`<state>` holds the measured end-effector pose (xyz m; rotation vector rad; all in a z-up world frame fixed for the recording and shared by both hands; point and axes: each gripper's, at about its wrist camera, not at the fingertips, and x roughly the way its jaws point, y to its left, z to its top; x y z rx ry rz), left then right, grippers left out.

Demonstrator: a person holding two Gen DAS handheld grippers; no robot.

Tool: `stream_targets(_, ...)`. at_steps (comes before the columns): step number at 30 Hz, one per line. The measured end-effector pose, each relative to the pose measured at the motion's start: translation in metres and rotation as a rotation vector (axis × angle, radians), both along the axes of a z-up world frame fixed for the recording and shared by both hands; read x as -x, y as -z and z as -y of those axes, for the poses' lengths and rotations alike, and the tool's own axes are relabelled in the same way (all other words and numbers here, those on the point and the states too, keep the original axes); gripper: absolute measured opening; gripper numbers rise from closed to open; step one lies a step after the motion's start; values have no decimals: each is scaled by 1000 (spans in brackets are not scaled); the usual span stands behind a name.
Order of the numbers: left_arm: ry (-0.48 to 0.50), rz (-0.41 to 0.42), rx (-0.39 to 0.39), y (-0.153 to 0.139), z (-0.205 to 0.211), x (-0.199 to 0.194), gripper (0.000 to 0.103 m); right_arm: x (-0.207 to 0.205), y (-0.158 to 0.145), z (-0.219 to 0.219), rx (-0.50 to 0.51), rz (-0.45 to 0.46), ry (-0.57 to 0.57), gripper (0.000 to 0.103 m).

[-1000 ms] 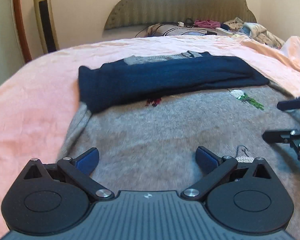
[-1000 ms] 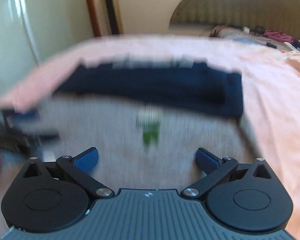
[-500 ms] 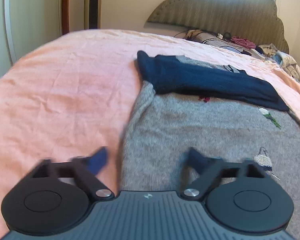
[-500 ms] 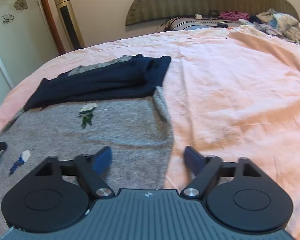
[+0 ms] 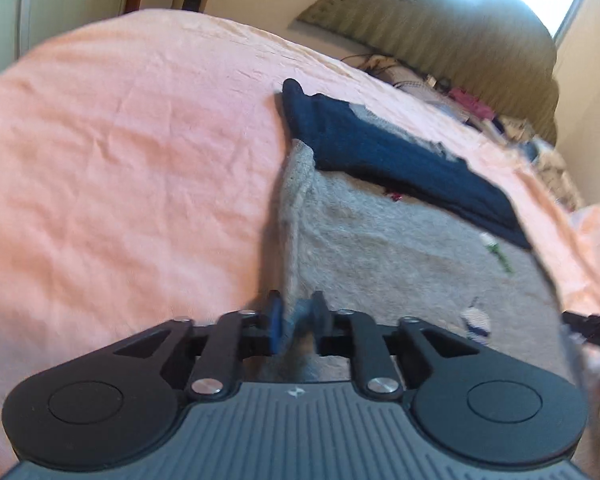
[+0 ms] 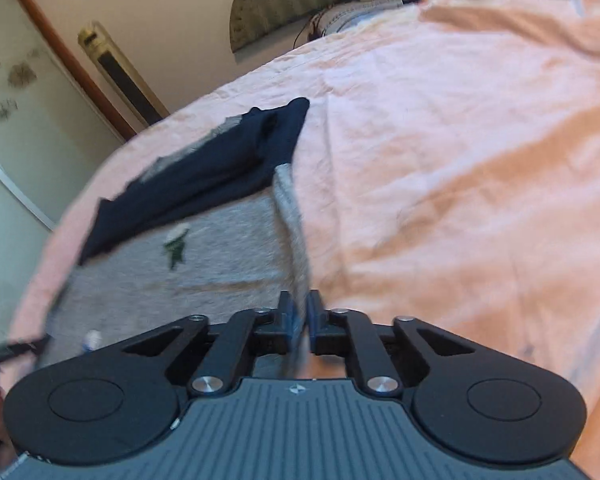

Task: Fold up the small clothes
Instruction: 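Grasp the grey side edge of the sweater with both tools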

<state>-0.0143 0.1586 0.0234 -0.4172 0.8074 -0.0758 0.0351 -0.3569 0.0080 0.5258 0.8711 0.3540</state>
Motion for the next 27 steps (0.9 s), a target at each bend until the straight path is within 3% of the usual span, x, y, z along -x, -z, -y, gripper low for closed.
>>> stream_targets(1,-1,12,34,1,-1,3,36,0,2,2,-40,-9,-7,44)
stream_targets(2,-1,20,56,2,-1,3,43,-1,3,1,-57,-22,-20,44)
stream_targets(4,-8,32,64,3,4,1,48,-2,4,-3,-67,-24,-53,44)
stream_targets(6,-8,47,55,3,12,-4,48,-7,7,-11,-79,-49,-94,27)
stream_targets(7,-5,55,51,4,15,-7,47,-10,10,-16,-65,-65,-115,11)
stream_targets(9,-12,41,39,5,19,-13,9,-8,8,-17,-43,-45,-122,9)
stream_targets(10,-16,20,48,5,17,-15,5,-6,3,-15,-21,-33,-108,9)
stream_targets(12,-9,49,51,-1,13,-7,5,1,-8,0,4,8,-73,9)
stream_targets(16,-8,14,30,9,3,-2,5,5,11,27,-50,-39,-39,6)
stream_targets(18,-13,0,110,12,-7,4,6,10,11,28,-102,-51,-37,9)
stream_targets(19,-11,-21,155,11,-12,6,13,12,11,27,-128,-65,-45,19)
stream_targets(21,20,-24,253,11,-19,16,41,19,9,23,-170,-84,-84,31)
stream_targets(22,33,-14,296,13,-21,21,63,23,8,20,-191,-85,-106,42)
stream_targets(23,42,-1,342,14,-21,26,72,25,9,17,-204,-93,-123,44)
stream_targets(25,43,14,341,16,-16,28,71,28,13,8,-212,-96,-148,41)
stream_targets(26,43,18,331,15,-14,26,68,26,15,5,-207,-97,-145,26)
stream_targets(27,36,11,319,14,-11,23,58,24,18,3,-190,-114,-140,11)
